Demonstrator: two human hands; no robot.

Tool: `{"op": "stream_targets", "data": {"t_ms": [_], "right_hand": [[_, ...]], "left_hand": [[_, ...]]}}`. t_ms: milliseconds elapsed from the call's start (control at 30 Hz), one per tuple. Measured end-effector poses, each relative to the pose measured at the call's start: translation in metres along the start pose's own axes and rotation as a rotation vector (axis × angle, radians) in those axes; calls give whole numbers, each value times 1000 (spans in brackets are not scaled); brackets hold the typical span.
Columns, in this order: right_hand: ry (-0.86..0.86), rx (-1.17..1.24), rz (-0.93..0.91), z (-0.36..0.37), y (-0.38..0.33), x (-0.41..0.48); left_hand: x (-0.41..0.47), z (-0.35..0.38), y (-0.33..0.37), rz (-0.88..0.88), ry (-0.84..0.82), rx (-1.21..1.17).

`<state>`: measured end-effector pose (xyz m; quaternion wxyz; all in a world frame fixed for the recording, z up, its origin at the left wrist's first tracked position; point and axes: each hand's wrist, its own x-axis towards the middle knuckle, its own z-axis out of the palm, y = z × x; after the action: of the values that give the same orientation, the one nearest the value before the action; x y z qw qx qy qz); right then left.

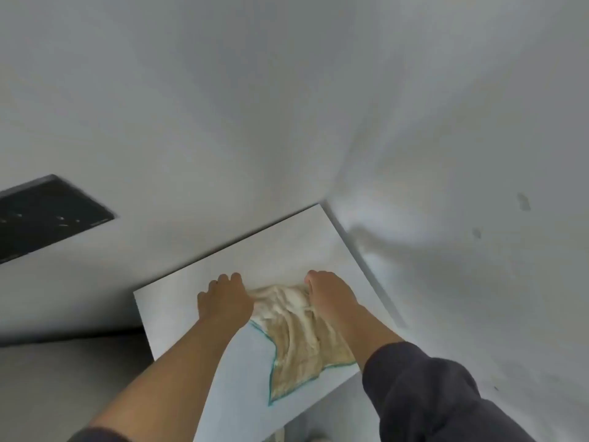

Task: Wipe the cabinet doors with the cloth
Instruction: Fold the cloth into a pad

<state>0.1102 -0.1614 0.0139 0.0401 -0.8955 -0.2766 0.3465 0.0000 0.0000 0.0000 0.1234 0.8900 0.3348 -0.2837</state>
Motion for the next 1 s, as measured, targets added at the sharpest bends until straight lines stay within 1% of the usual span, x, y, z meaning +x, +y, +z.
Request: {"op": "stream_targets", "data": {"t_ms": [67, 167, 267, 333, 400, 467, 500, 567, 633, 667, 733, 767, 833, 900, 1000], "right_hand": [[6, 21, 38, 9, 1, 11], [24, 51, 78, 21, 2, 23], [-3, -36, 23, 23, 2, 29], [-7, -91, -32, 22, 0, 27], [26, -51, -63, 20, -3, 25], [19, 103, -49, 16, -2, 21], [-20, 224, -12, 12, -2, 19], [-169, 426, 71, 0, -1, 14], [-333, 484, 135, -11, 0, 10], [-396, 551, 176, -16, -1, 8], [-468, 718, 266, -19, -1, 6], [-483, 759, 278, -21, -1, 4], [-543, 736, 252, -25, 0, -1], [-616, 652, 184, -27, -2, -6], [-604, 624, 67, -32, -6, -14]], "left_hand": [[6, 5, -5, -40, -80, -40], [16, 16, -11, -47, -123, -54], [21, 20, -15, -35, -111, -38], [22, 21, -16, -7, -112, -70], [21, 20, -17, 50, -118, -159], [21, 14, -18, 80, -128, -264], [20, 11, -18, 86, -123, -315], [20, 2, -17, 110, -88, -431], [20, -8, -14, 150, -72, -582], [19, -15, -12, 181, -66, -641], [15, -27, -8, 245, -51, -709], [14, -33, -7, 277, -31, -726], [10, -41, -6, 333, 12, -757], [6, -48, -6, 373, 36, -787], [-2, -59, -6, 405, 86, -740]]}}
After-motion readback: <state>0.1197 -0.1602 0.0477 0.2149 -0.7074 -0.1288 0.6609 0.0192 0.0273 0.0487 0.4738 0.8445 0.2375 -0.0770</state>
